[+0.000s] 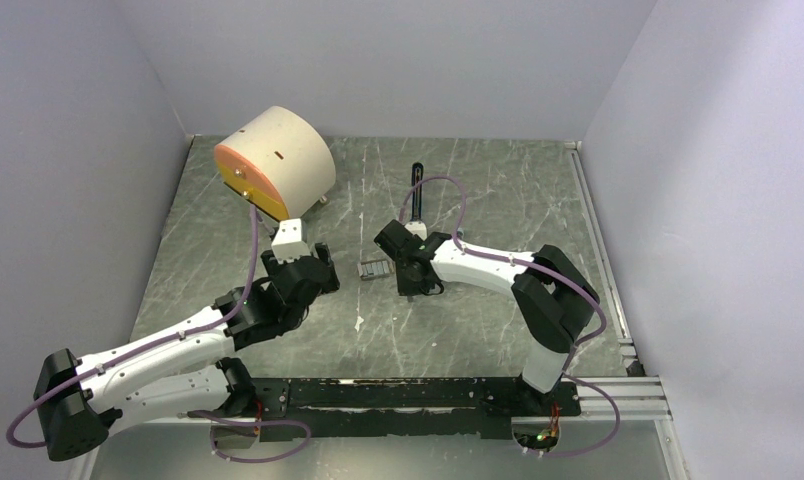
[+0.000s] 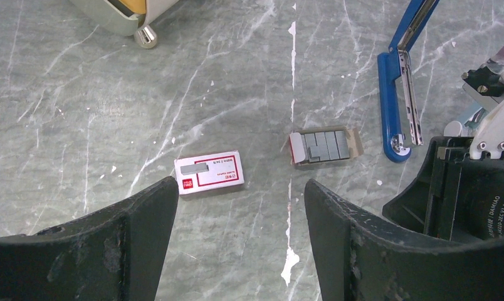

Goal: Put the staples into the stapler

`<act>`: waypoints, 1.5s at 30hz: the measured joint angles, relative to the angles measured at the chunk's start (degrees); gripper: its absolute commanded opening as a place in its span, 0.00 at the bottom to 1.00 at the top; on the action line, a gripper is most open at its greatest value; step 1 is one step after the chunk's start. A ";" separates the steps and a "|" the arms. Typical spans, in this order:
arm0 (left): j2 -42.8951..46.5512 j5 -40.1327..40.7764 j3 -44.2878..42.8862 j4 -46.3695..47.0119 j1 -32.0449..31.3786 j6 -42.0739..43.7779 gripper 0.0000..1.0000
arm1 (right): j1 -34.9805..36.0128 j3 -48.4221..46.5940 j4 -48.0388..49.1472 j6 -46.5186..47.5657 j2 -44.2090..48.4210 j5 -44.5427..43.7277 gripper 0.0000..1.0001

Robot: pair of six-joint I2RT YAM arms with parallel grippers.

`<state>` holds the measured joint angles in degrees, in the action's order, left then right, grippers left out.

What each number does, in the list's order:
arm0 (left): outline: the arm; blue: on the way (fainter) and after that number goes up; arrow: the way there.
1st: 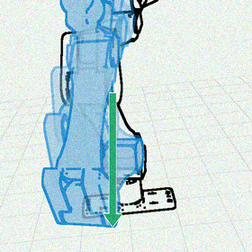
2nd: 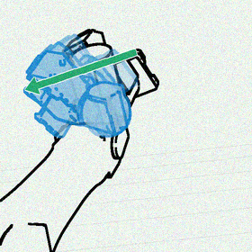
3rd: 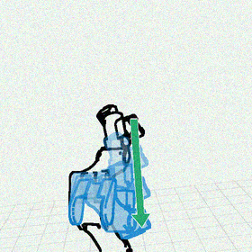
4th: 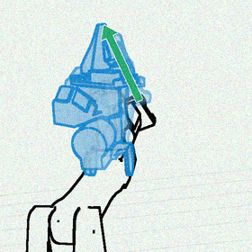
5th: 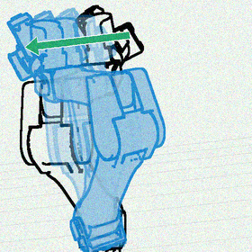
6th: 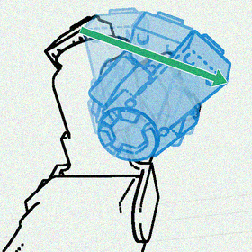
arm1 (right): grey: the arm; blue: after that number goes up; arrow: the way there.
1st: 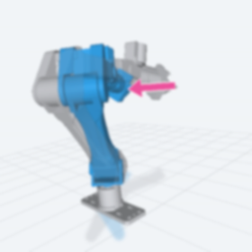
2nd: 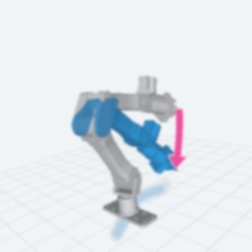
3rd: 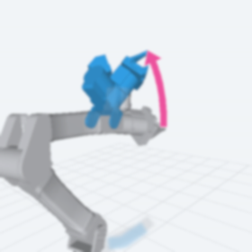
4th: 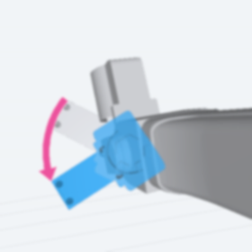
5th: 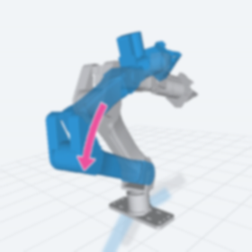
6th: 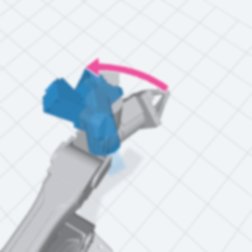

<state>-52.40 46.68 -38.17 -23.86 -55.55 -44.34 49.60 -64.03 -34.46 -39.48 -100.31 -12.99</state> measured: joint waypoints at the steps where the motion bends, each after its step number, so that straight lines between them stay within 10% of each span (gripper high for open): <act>1: 0.00 -0.02 0.00 0.02 0.02 0.00 0.78 | 0.00 0.00 0.04 0.00 0.00 0.04 0.23; 26: -0.02 -0.44 0.00 0.09 0.02 0.00 0.78 | 0.02 0.42 0.07 0.02 -0.24 1.03 0.47; 45: -0.11 -0.44 2.05 1.44 0.31 0.44 0.78 | 0.02 -4.66 -1.77 -0.96 -6.36 -0.17 0.23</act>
<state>-52.51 46.24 -36.12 -22.41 -55.24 -43.90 49.63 -68.69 -36.23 -40.45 -106.67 -13.17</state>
